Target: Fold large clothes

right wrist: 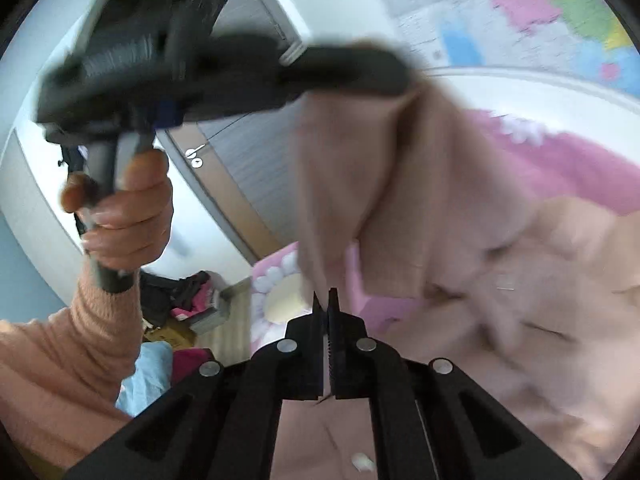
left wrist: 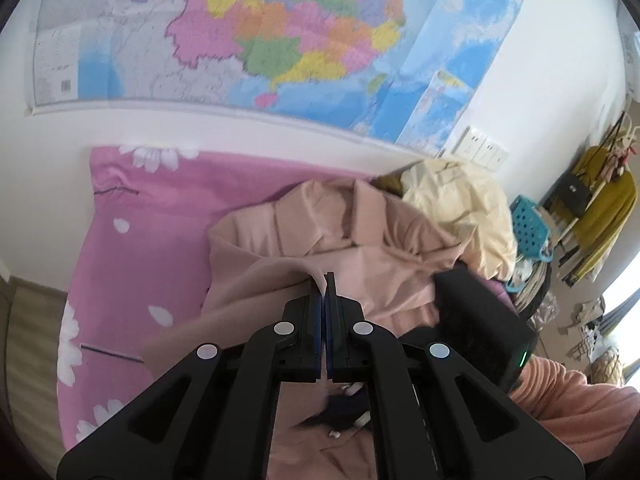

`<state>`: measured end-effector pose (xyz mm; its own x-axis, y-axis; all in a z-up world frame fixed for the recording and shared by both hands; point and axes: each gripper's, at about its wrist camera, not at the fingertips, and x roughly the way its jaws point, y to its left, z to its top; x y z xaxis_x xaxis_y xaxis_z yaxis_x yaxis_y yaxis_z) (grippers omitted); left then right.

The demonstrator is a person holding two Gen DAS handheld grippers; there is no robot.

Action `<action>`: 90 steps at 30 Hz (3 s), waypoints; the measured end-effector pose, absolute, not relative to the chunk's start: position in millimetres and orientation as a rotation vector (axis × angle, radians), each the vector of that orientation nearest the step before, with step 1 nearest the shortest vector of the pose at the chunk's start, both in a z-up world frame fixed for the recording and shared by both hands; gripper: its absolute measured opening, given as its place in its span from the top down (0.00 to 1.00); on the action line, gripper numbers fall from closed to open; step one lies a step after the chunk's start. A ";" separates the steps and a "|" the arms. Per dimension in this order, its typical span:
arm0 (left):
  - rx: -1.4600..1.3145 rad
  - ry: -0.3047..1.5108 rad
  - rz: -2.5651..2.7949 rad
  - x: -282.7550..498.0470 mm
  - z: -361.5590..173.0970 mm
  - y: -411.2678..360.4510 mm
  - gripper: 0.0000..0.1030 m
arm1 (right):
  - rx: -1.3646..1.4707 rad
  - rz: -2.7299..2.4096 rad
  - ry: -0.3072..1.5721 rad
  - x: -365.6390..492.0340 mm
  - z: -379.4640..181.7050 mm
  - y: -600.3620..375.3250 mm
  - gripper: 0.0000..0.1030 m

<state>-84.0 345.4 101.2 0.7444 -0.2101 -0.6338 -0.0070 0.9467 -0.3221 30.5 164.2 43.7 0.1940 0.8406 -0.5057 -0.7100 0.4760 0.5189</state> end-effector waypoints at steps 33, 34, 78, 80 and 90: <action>-0.408 0.858 -0.018 -10.1 -31.5 365.2 0.57 | 0.069 0.286 0.885 27.8 -9.7 -103.0 0.21; -0.413 0.862 -0.010 -5.9 -32.3 368.0 0.57 | 0.071 0.288 0.893 32.0 -16.1 -98.8 0.27; -0.213 0.783 0.055 8.2 -35.7 341.5 0.48 | 0.107 0.189 0.766 -12.3 72.3 -78.4 0.89; -0.196 0.797 0.061 10.7 -41.1 337.8 0.46 | 0.121 0.175 0.804 5.6 46.7 -82.9 0.87; -0.178 0.851 0.068 2.1 -58.5 335.6 0.34 | 0.120 0.150 0.932 25.5 -26.7 -90.6 0.23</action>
